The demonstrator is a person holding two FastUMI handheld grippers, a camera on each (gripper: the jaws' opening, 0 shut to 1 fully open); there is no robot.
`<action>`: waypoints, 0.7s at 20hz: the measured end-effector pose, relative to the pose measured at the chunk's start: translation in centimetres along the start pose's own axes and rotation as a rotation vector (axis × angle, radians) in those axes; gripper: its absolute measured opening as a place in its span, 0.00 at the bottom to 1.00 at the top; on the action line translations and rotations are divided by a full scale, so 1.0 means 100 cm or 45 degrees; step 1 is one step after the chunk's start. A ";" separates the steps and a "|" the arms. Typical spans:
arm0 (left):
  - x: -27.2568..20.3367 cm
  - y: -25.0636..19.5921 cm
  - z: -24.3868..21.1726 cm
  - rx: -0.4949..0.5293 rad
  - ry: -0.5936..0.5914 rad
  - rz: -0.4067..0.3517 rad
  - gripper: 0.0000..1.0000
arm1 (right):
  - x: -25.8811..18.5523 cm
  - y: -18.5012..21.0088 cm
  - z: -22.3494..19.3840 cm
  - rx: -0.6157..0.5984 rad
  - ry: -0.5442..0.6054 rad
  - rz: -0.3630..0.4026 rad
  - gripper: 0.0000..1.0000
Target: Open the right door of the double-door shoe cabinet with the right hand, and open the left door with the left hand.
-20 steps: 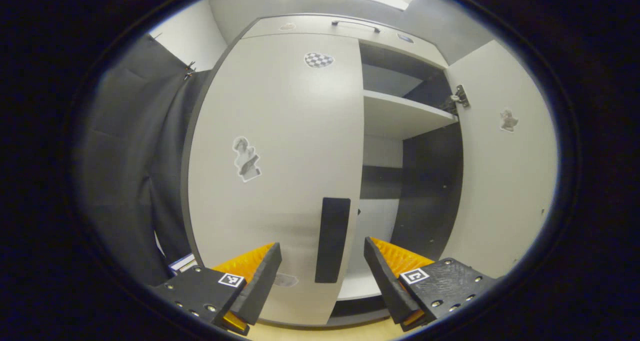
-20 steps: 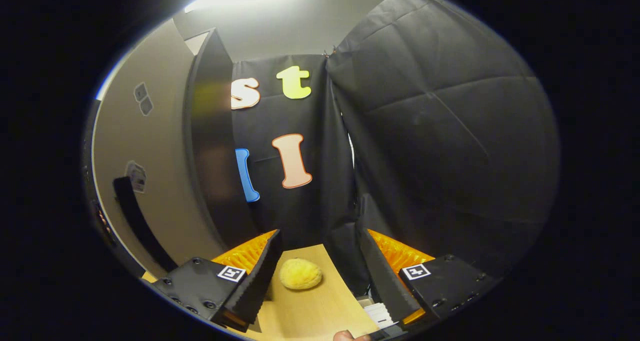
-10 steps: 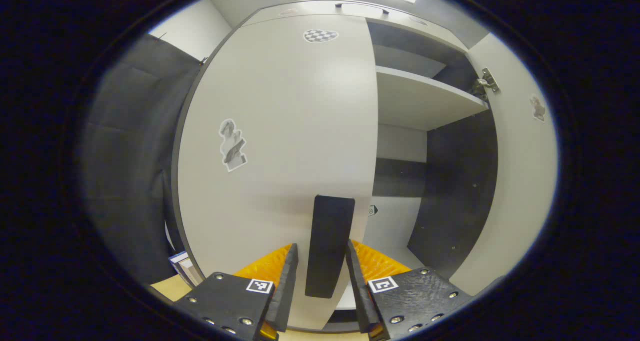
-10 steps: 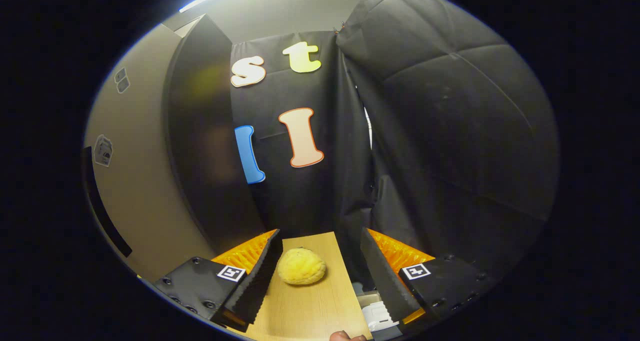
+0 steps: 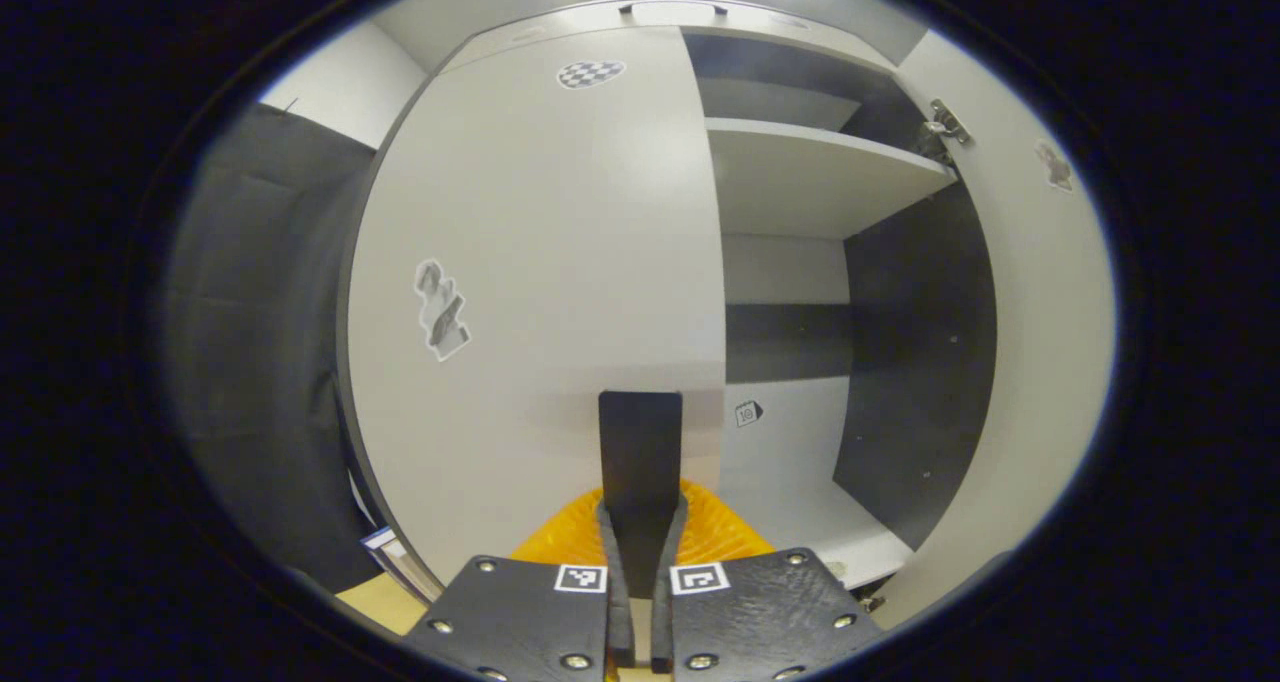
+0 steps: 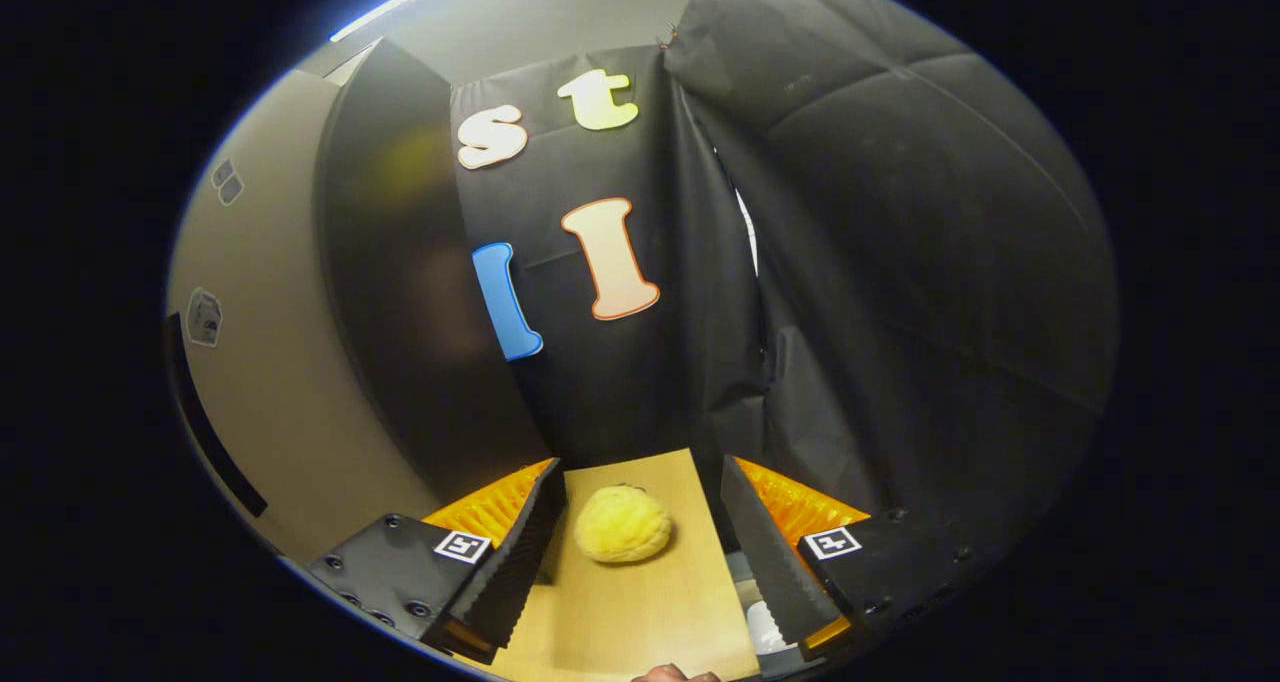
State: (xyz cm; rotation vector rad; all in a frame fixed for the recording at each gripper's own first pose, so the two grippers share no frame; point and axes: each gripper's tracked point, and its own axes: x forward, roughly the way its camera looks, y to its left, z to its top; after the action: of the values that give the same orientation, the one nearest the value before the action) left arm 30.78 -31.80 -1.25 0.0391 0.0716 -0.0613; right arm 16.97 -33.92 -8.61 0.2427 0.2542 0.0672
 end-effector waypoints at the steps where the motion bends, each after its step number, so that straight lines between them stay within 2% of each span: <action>1: -0.001 0.001 0.002 0.005 -0.001 -0.011 0.07 | -0.001 0.001 -0.001 -0.009 -0.002 -0.001 0.98; 6: -0.002 0.000 0.000 -0.004 -0.009 -0.025 0.08 | -0.009 0.007 -0.008 -0.070 0.010 -0.005 0.98; 7: -0.002 0.001 0.000 -0.001 -0.009 -0.025 0.07 | -0.011 0.009 -0.007 -0.070 0.009 -0.007 0.95; 9: -0.004 0.001 -0.001 -0.028 -0.024 -0.024 0.07 | -0.020 0.016 -0.005 -0.064 -0.002 -0.006 0.98; 10: -0.005 0.002 -0.001 -0.041 -0.034 -0.022 0.08 | -0.024 0.019 -0.005 -0.065 -0.010 -0.012 0.98; 11: -0.006 0.003 0.000 -0.040 -0.043 -0.023 0.08 | -0.030 0.020 -0.003 -0.069 -0.017 -0.026 0.92; 14: -0.007 0.004 0.000 -0.046 -0.051 -0.052 0.08 | -0.050 0.031 0.002 -0.073 -0.056 -0.077 0.92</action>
State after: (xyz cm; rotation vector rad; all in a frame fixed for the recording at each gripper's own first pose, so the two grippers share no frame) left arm 30.10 -31.38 -1.19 0.0004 0.0336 -0.1016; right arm 12.09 -31.48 -6.44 0.1789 0.2156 0.0096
